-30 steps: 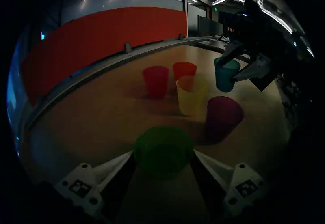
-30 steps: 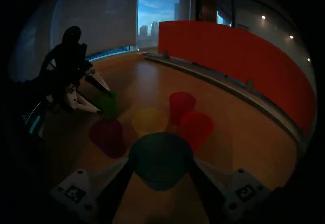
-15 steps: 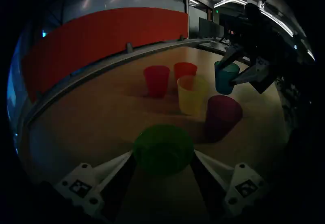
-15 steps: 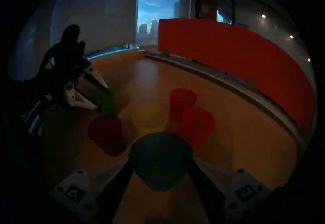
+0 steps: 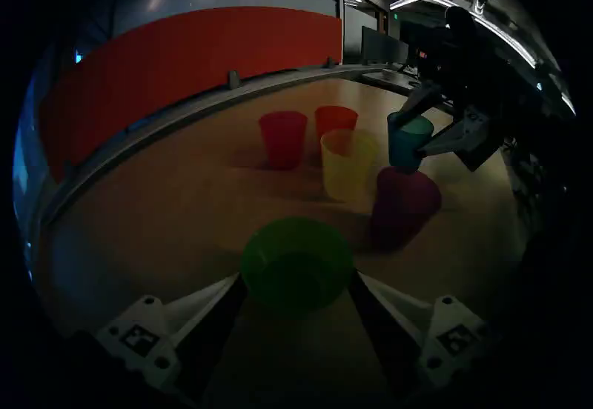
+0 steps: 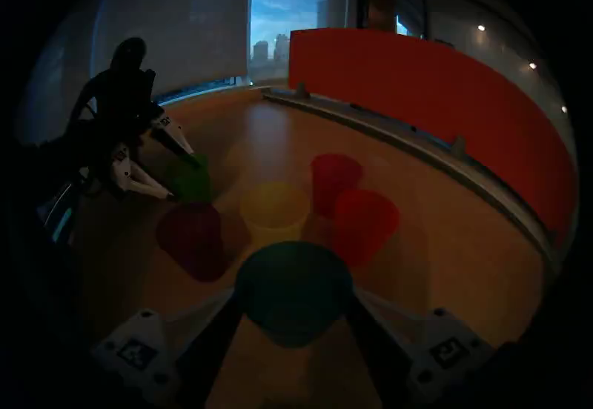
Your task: Pour water
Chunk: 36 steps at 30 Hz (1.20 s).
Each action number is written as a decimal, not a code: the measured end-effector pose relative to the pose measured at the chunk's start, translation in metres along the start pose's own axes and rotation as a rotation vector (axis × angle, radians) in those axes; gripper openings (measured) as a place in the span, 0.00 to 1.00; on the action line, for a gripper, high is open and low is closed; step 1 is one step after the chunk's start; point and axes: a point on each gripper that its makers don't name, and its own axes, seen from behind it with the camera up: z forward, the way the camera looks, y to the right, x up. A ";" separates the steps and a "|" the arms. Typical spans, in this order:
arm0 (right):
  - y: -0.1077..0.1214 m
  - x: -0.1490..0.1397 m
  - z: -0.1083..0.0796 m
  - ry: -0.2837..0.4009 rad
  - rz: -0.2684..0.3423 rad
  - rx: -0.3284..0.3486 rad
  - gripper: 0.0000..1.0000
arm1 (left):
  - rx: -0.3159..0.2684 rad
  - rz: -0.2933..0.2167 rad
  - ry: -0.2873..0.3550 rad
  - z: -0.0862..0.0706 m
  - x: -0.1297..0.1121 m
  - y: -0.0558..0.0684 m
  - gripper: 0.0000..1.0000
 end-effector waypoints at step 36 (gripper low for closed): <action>-0.001 -0.024 0.002 0.008 0.050 -0.016 0.99 | 0.078 -0.021 -0.010 -0.034 -0.023 -0.006 0.96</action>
